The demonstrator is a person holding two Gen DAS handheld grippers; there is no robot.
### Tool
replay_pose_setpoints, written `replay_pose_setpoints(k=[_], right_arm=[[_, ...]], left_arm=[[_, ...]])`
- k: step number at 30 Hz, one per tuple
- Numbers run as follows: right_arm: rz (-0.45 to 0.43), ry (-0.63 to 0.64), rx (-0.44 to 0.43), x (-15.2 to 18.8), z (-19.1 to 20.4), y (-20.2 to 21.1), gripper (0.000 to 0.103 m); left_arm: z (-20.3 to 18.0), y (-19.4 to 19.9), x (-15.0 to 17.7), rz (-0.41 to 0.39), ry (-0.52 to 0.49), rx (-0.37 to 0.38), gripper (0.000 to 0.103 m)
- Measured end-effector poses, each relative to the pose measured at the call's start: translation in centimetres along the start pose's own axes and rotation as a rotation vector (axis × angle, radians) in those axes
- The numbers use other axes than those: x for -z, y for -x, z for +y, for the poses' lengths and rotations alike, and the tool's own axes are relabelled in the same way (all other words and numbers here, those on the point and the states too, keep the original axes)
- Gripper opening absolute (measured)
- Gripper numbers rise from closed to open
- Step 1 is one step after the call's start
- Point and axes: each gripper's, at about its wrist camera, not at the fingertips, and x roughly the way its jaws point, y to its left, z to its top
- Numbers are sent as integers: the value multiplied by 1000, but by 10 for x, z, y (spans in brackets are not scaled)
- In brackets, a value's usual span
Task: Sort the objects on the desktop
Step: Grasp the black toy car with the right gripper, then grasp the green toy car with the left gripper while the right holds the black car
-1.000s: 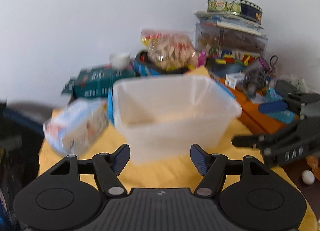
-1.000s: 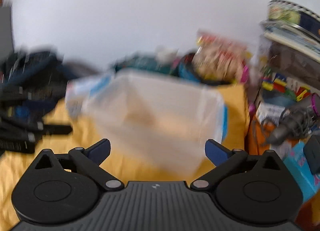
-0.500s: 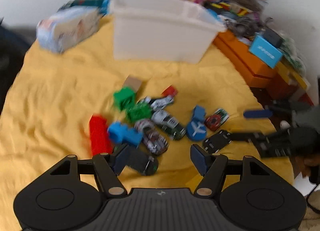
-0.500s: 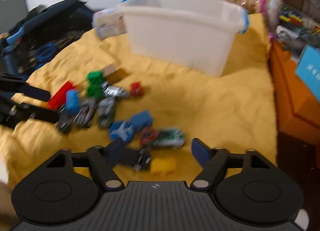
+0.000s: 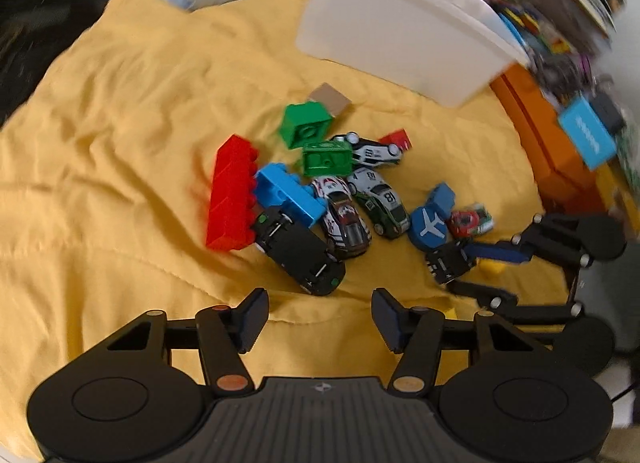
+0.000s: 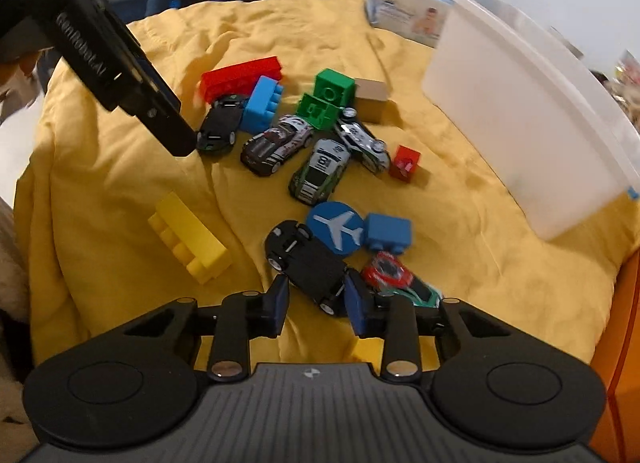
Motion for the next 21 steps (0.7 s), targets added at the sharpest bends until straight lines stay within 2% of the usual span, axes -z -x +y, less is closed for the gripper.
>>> replay_pose_setpoints(k=[3, 5, 7, 10, 11, 12, 13, 16, 18, 19, 20, 21], right_arm=[[-23, -28, 0, -2, -2, -1, 30], [-32, -49, 0, -2, -3, 0, 21], [-40, -78, -9, -1, -4, 3, 18], [-55, -150, -35, 3, -9, 12, 16], [-65, -191, -50, 5, -12, 16, 16], [-72, -230, -67, 6, -16, 19, 16], [-77, -280, -88, 8, -20, 22, 16], [-87, -364, -135, 14, -26, 29, 16], [-106, -277, -69, 11, -17, 31, 19], [-105, -222, -31, 7, -11, 30, 25], [-90, -181, -17, 3, -7, 26, 31], [-79, -154, -16, 0, -4, 21, 31]], left_arm=[[5, -7, -5, -10, 57, 23, 60], [7, -12, -9, -22, 81, 29, 60], [9, -21, -13, -1, 112, 11, 58], [11, -26, -17, -16, 116, 19, 56], [9, -27, -18, -26, 103, 14, 53], [9, -28, -19, -29, 85, 12, 42], [8, -30, -20, -25, 68, 10, 37], [-3, -29, -19, -11, -45, 4, 33], [-10, -27, -17, -12, -108, -30, 33], [-10, -28, -18, -10, -124, -35, 33], [-13, -28, -18, -8, -148, -47, 33], [-15, -27, -18, -9, -185, -69, 33]])
